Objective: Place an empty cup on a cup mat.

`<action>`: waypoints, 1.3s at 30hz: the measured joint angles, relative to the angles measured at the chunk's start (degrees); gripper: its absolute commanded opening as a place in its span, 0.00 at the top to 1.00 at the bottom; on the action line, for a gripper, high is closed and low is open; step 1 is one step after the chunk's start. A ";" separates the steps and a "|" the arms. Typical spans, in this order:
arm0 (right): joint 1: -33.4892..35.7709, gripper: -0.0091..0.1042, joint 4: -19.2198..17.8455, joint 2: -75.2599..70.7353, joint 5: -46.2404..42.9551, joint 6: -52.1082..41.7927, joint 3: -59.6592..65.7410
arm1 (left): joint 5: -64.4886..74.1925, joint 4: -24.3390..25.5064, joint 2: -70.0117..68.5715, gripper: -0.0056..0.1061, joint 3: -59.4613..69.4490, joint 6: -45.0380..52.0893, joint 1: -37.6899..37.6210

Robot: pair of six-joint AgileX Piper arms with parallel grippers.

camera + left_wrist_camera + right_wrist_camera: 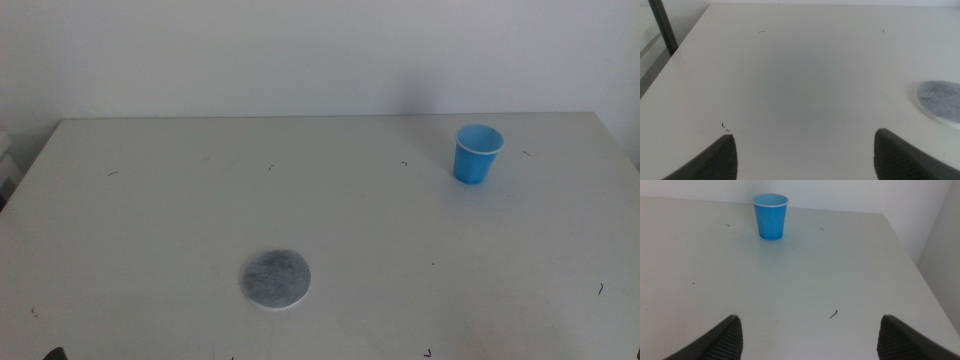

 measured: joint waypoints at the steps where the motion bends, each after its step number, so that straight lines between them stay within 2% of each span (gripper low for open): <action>1: 0.00 0.17 0.00 0.00 1.05 0.00 -0.49 | 0.00 0.00 0.00 0.01 0.00 0.00 0.00; 8: 0.00 0.17 -0.31 2.21 7.89 0.00 -8.58 | 0.00 0.00 0.00 0.01 0.00 0.00 0.00; 25: 0.00 0.17 -2.18 31.86 16.49 1.35 -34.15 | 0.00 0.00 0.00 0.01 0.00 0.00 0.00; 39: 0.00 0.17 -2.00 62.51 37.97 7.68 -69.52 | 0.00 0.00 0.00 0.01 0.00 0.00 0.00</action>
